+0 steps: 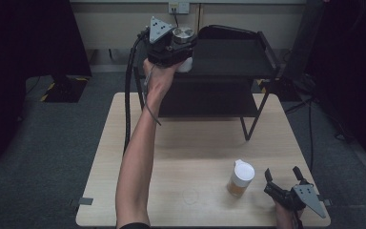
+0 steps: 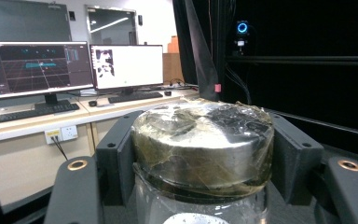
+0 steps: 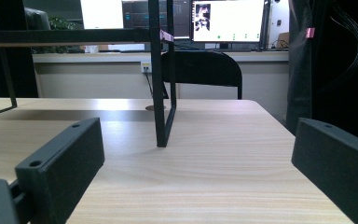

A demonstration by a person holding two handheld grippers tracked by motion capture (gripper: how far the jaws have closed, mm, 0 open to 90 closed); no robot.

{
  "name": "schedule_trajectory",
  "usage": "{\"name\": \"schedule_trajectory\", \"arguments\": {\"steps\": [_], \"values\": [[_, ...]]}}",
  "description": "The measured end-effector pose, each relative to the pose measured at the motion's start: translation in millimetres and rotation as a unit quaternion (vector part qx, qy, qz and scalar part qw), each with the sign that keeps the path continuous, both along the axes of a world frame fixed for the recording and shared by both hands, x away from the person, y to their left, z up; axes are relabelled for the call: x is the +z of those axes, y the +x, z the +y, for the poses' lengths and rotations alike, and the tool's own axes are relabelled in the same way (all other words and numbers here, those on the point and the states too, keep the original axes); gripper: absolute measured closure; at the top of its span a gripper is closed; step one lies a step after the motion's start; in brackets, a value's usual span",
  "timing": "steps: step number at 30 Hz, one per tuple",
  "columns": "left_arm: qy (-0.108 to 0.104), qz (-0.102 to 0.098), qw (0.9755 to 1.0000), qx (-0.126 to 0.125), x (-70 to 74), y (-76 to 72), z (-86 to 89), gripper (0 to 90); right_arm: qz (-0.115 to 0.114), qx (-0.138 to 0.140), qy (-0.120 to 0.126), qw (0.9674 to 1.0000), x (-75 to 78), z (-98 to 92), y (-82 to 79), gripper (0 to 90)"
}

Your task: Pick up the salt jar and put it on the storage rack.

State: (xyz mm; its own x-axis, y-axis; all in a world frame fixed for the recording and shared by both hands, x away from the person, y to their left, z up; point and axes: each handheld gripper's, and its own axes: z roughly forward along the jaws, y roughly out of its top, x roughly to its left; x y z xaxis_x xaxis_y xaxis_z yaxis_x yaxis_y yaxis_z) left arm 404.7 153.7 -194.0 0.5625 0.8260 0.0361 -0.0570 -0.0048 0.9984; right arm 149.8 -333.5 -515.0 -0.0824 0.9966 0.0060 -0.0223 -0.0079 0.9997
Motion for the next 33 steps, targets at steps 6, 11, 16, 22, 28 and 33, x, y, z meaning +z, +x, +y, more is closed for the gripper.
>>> {"name": "schedule_trajectory", "arguments": {"steps": [6,11,16,22,28,33], "values": [[-0.002,0.001,1.0,-0.003,-0.5,3.9,1.9,35.1,0.001,-0.001,-0.001,1.0,0.3,0.4,0.2,0.8],[-0.006,0.005,0.9999,-0.01,0.2,5.4,5.0,34.6,-0.001,0.0,-0.002,1.0,-0.3,0.3,-0.1,0.8],[-0.02,0.008,0.9994,-0.026,-1.4,8.5,5.3,11.2,-0.002,0.002,-0.001,1.0,-0.6,-0.4,-0.3,0.8],[-0.04,0.002,0.9992,-0.007,-2.9,-3.7,4.5,0.0,-0.003,0.003,0.0,1.0,-0.9,-1.0,-0.5,0.8],[-0.067,0.013,0.9977,-0.005,1.3,-16.6,12.8,0.0,-0.004,0.003,0.001,1.0,-1.3,-1.5,-0.7,0.8],[-0.065,0.006,0.9978,-0.006,3.1,-34.2,16.9,0.0,-0.004,0.005,0.002,1.0,-1.3,-2.0,-0.9,0.8]]}}
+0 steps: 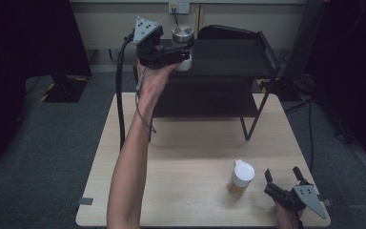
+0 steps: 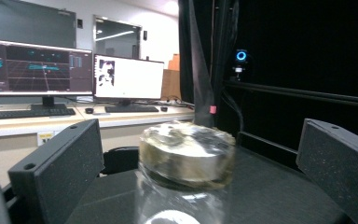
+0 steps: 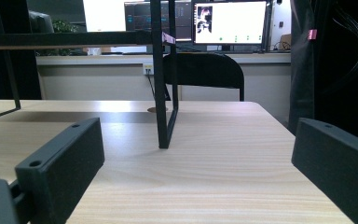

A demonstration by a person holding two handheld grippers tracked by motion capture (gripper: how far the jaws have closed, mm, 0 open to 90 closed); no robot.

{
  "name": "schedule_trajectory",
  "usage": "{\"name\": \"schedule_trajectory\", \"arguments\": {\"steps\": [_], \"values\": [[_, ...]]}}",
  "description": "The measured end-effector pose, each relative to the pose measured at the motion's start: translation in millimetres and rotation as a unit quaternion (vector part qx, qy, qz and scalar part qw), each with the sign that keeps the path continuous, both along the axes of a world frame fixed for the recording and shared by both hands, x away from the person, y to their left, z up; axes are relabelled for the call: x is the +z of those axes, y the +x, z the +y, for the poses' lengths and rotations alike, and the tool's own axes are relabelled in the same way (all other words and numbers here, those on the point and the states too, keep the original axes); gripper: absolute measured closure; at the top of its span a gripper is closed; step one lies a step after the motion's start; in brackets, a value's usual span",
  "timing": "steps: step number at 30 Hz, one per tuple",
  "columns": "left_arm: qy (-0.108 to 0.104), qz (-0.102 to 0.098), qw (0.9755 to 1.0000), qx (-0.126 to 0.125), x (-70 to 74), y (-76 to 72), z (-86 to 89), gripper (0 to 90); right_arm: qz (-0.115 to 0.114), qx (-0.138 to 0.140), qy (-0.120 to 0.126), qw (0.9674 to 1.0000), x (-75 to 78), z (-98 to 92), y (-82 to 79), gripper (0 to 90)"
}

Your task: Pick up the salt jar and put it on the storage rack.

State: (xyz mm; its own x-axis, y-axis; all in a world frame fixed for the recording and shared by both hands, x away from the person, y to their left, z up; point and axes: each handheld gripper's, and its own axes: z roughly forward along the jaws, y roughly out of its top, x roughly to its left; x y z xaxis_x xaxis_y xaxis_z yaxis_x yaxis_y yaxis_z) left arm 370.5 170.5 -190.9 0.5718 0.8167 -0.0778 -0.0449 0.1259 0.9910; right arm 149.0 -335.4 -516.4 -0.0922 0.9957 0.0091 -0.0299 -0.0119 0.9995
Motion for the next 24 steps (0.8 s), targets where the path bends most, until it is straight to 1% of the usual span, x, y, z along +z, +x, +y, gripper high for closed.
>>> {"name": "schedule_trajectory", "arguments": {"steps": [1,3,5,7,9,10,11,15,17,18,19,21,24], "values": [[0.004,0.001,1.0,0.004,0.9,-4.5,-0.4,0.0,0.0,0.0,0.0,1.0,-0.1,0.1,-0.1,0.8],[0.01,-0.004,0.9999,0.009,-0.3,-12.9,0.7,0.0,0.0,0.0,0.0,1.0,-0.1,0.0,-0.2,0.8],[0.004,-0.008,0.9999,0.006,-3.0,-20.1,3.5,0.0,-0.002,0.0,0.001,1.0,-0.5,0.0,-0.8,0.8],[0.002,-0.02,0.9998,0.005,-7.2,-28.3,5.9,0.0,-0.002,0.0,0.002,1.0,-0.7,0.1,-0.9,0.8],[0.002,-0.031,0.9995,0.008,-12.5,-37.0,6.3,0.0,-0.002,-0.001,0.003,1.0,-0.8,0.1,-1.1,0.8],[0.006,-0.034,0.9994,0.01,-15.0,-40.7,6.0,0.0,-0.003,-0.001,0.003,1.0,-0.9,0.0,-1.1,0.8],[0.01,-0.033,0.9993,0.012,-16.5,-44.6,5.4,0.0,-0.003,-0.001,0.003,1.0,-0.9,-0.2,-1.1,0.8],[0.02,-0.037,0.999,0.019,-30.1,-61.6,3.9,0.0,-0.007,-0.001,0.009,0.9999,-2.4,-0.9,-1.8,0.8],[0.026,-0.039,0.9985,0.028,-37.1,-71.4,2.2,0.0,-0.008,0.0,0.007,0.9999,-2.7,-1.3,-2.2,0.8],[0.024,-0.044,0.9983,0.031,-45.3,-80.1,2.2,0.0,-0.008,0.001,0.005,1.0,-2.8,-1.0,-2.6,0.8],[0.024,-0.044,0.9983,0.031,-45.3,-80.1,2.2,0.0,-0.008,0.001,0.003,1.0,-2.6,-0.9,-2.5,0.8],[0.022,-0.045,0.9981,0.036,-51.8,-88.1,2.1,0.0,-0.007,0.002,0.002,1.0,-2.2,-0.8,-2.3,0.8],[0.031,-0.049,0.9975,0.04,-58.2,-96.4,2.5,0.0,-0.002,0.004,-0.001,1.0,-0.5,-0.9,-1.5,0.8]]}}
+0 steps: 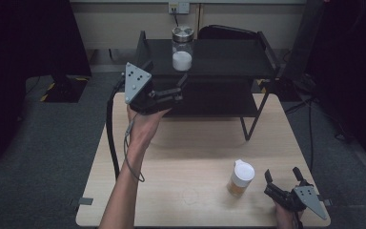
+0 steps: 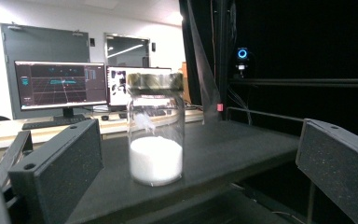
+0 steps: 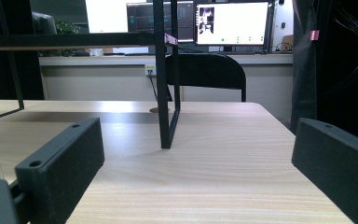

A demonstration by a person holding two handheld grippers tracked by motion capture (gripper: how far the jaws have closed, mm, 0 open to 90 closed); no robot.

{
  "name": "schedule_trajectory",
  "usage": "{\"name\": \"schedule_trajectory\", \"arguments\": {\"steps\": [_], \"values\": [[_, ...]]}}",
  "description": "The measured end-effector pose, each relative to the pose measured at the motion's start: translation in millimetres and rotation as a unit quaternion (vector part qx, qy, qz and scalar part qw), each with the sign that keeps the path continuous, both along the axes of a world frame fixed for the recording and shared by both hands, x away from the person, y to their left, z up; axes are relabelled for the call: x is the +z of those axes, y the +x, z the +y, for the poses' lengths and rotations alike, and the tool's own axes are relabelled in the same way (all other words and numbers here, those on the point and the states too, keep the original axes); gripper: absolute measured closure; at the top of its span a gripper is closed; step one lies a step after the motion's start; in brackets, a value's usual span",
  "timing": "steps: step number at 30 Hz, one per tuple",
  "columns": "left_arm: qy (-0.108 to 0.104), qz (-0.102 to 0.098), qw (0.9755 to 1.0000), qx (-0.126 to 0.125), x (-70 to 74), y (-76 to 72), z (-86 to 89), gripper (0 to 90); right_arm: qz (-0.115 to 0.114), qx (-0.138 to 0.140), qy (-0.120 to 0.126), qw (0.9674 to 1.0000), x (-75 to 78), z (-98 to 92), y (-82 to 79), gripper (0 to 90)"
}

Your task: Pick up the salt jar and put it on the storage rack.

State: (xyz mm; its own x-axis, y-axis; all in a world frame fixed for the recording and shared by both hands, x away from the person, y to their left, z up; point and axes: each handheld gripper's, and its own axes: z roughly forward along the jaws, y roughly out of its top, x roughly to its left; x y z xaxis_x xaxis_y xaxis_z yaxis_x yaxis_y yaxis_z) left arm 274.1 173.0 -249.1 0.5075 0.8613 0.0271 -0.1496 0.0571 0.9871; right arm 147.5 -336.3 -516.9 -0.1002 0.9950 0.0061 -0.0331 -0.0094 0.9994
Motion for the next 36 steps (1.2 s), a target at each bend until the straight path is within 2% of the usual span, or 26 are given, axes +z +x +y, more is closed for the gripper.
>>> {"name": "schedule_trajectory", "arguments": {"steps": [2,5,9,11,16,19,21,24,27,30,35,36], "values": [[0.006,0.002,1.0,0.001,-4.4,-4.0,-0.6,0.0,0.001,0.0,-0.002,1.0,0.5,0.6,0.3,0.8],[0.007,0.019,0.9998,-0.007,-11.6,-7.7,-1.0,0.0,0.003,-0.004,-0.003,1.0,1.0,2.1,0.5,0.8],[0.014,0.011,0.9998,0.005,-33.7,-18.7,-8.6,0.0,0.002,-0.003,-0.005,1.0,0.9,2.1,0.5,0.8],[0.024,0.011,0.9996,0.011,-44.5,-24.5,-12.2,0.1,0.004,-0.004,-0.007,1.0,1.4,2.4,0.7,0.8],[0.042,0.012,0.9985,0.032,-77.9,-42.0,-21.0,0.3,0.004,-0.003,-0.007,1.0,1.4,2.3,0.7,0.8],[0.026,0.026,0.9991,0.023,-99.5,-52.9,-19.5,0.3,0.004,-0.003,-0.007,1.0,1.5,2.3,0.7,0.8],[0.032,0.021,0.9986,0.037,-114.8,-62.2,-21.7,0.7,0.004,-0.002,-0.008,1.0,1.5,2.1,0.7,0.8],[0.031,0.028,0.9978,0.052,-135.7,-72.8,-21.8,1.0,0.004,-0.001,-0.008,1.0,1.5,1.9,0.7,0.8],[0.058,0.035,0.9957,0.064,-155.0,-80.3,-21.4,1.0,0.004,-0.002,-0.007,1.0,1.5,2.0,0.7,0.8],[0.067,0.045,0.995,0.058,-176.1,-83.5,-18.0,0.9,0.004,-0.004,-0.008,1.0,1.6,2.8,0.6,0.8],[0.06,0.069,0.9943,0.055,-208.5,-88.6,-12.7,1.0,0.004,-0.006,-0.007,0.9999,1.6,3.7,0.5,0.8],[0.052,0.073,0.9944,0.055,-214.3,-89.7,-11.9,1.2,0.005,-0.007,-0.007,0.9999,1.7,3.9,0.5,0.8]]}}
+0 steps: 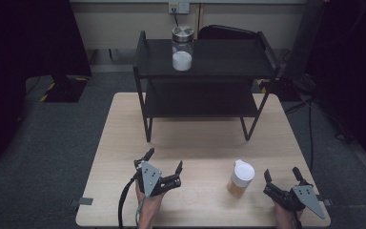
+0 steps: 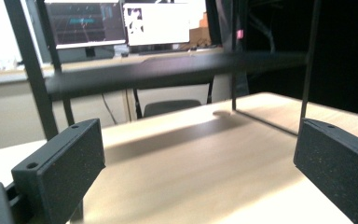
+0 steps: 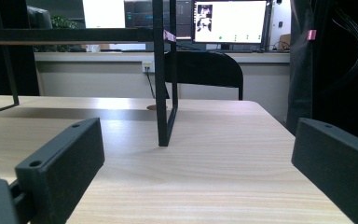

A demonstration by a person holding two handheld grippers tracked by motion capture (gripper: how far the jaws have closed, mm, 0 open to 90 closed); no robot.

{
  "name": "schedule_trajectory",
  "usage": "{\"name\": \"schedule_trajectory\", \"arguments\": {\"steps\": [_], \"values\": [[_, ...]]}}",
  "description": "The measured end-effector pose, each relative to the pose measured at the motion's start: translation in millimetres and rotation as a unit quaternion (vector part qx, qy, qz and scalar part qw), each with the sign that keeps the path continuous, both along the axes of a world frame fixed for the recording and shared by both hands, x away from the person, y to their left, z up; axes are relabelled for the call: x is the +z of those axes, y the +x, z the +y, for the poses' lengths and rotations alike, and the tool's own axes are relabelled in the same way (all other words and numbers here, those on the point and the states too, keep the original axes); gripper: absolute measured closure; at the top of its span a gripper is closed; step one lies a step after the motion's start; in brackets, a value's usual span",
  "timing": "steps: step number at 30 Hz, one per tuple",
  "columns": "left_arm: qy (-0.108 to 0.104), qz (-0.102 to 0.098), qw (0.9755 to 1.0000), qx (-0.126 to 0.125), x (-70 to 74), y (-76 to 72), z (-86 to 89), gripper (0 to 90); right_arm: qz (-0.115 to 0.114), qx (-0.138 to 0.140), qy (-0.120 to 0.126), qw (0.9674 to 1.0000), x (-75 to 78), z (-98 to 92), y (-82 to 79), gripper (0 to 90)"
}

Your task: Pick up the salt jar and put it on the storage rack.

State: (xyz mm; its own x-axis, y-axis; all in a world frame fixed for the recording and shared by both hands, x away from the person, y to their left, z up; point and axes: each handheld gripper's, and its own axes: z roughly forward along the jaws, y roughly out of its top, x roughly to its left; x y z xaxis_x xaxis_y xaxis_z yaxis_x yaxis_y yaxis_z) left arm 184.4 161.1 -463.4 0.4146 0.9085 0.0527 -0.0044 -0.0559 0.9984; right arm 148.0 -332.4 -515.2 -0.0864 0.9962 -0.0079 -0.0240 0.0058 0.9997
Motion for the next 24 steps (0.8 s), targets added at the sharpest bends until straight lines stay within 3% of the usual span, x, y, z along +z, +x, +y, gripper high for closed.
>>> {"name": "schedule_trajectory", "arguments": {"steps": [8,13,16,18,24], "values": [[-0.026,-0.004,0.9994,0.023,-28.8,-7.7,4.9,1.6,0.0,-0.003,0.0,1.0,0.0,1.1,-0.1,0.8],[-0.026,-0.004,0.9993,0.027,-35.1,-7.2,8.1,1.4,0.0,-0.005,0.0,1.0,0.0,1.6,-0.1,0.8],[-0.021,-0.021,0.999,0.033,-42.0,-8.8,6.4,1.3,0.0,-0.005,0.0,1.0,-0.1,1.6,-0.1,0.8],[-0.029,-0.021,0.9989,0.03,-44.3,-8.0,8.2,1.3,0.0,-0.005,0.0,1.0,-0.1,1.7,-0.1,0.8],[-0.015,-0.026,0.9991,0.028,-46.1,-7.4,9.2,1.2,0.0,-0.004,0.0,1.0,0.0,1.6,-0.2,0.8]]}}
